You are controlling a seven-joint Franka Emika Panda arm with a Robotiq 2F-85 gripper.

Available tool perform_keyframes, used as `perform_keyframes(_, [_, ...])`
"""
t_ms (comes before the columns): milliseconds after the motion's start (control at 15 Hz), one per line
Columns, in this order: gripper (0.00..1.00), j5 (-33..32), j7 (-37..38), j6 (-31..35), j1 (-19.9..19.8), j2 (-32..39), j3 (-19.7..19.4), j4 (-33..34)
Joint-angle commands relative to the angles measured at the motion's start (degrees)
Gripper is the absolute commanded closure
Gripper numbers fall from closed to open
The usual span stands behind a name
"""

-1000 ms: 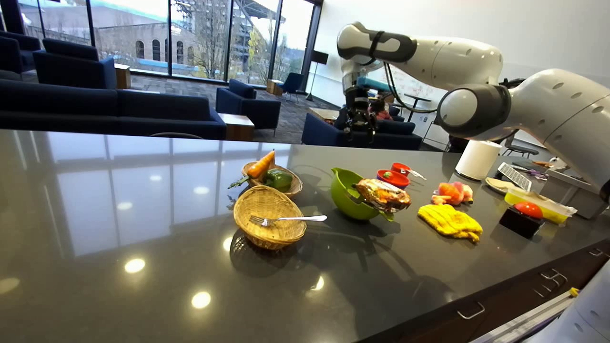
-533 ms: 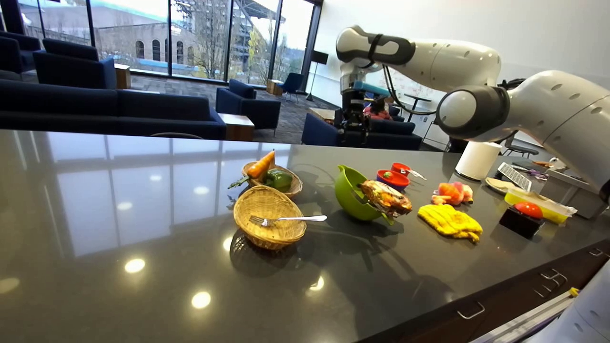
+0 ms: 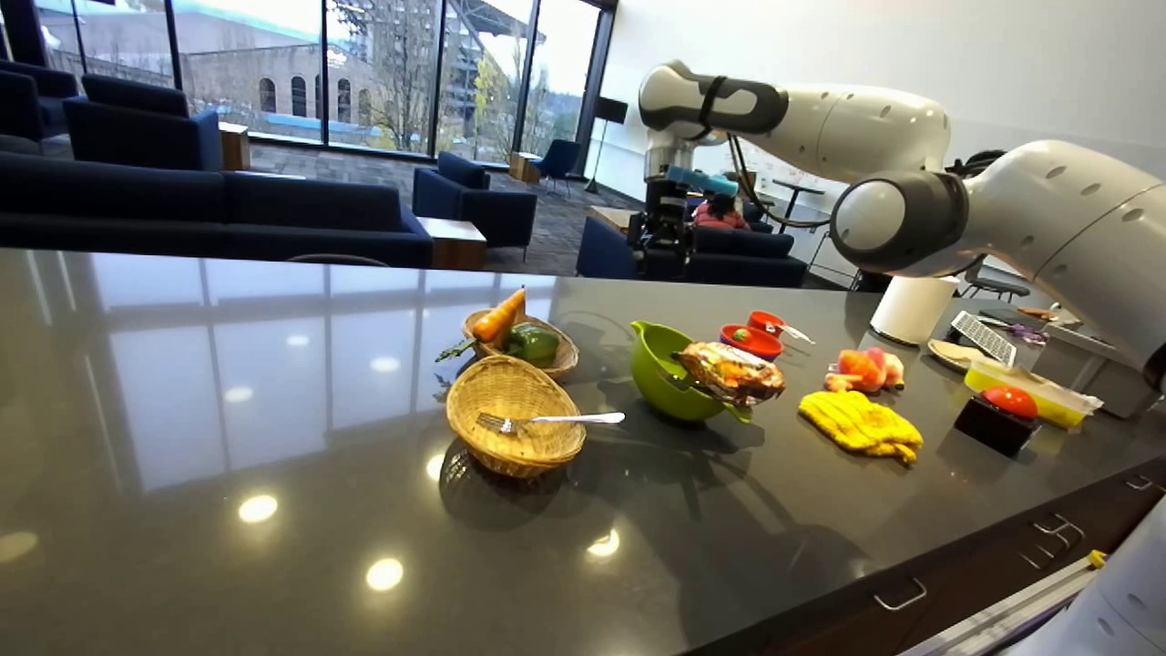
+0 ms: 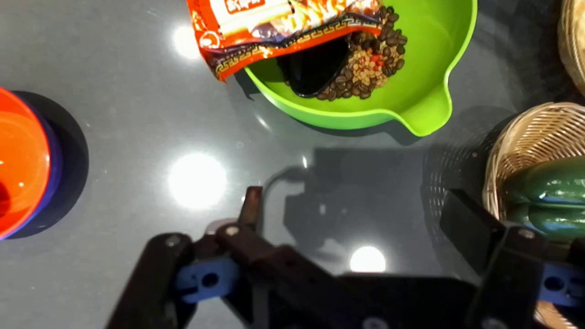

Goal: Put the brown packet inside the green bowl

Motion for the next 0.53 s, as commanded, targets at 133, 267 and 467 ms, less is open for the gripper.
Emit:
perform_keyframes(133, [0.0, -2.1, -0.87, 6.65, 0.19, -0.75, -1.53, -0.2])
perform_keyframes(267, [0.0, -2.63, -0.45, 9.15, 0.03, -0.92, -1.89, -0.33])
perform_keyframes(467, [0.0, -3.21, 0.21, 13.27, -0.34, -1.09, -2.51, -0.5])
